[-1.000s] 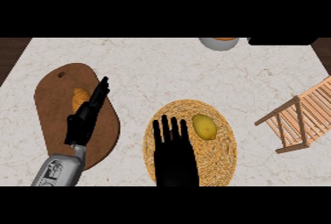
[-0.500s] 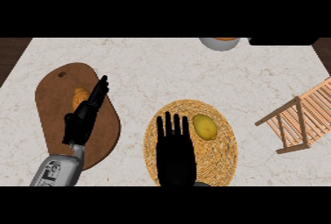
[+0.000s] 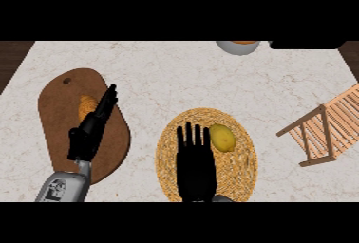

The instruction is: Pick the sweet potato from the placemat and place it in the tiered shelf

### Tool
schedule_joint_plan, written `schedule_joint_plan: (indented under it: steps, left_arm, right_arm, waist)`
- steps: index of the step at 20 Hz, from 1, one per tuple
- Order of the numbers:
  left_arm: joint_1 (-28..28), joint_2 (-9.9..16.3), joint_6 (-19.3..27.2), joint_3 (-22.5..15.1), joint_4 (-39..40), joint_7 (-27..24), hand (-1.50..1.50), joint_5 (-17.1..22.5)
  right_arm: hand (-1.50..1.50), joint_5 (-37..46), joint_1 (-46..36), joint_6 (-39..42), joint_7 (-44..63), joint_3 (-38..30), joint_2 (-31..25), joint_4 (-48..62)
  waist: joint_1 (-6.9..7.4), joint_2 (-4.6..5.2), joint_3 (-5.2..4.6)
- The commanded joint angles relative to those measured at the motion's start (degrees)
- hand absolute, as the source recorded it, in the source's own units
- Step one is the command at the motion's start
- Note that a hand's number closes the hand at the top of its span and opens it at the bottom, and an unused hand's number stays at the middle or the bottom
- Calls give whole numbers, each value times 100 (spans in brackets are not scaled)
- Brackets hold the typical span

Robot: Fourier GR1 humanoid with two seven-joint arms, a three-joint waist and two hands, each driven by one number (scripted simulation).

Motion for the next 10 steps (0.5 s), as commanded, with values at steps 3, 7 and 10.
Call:
schedule_joint_plan:
  steps: [3, 7, 10]
  left_arm:
    - [-106, -40, -175, 189, 198, -11, 0, -22]
    - [-92, -143, -128, 179, 454, -256, 0, -241]
    - [35, -128, -215, 191, -92, 119, 0, -132]
  right_arm:
    - [-150, -389, -247, -19, 600, 175, 45, 26]
    - [-150, 165, 152, -126, -314, -394, 17, 350]
    - [150, -279, -45, 165, 380, 82, 43, 184]
  waist:
    - [11, 3, 0]
    - [-22, 4, 0]
    - [16, -2, 0]
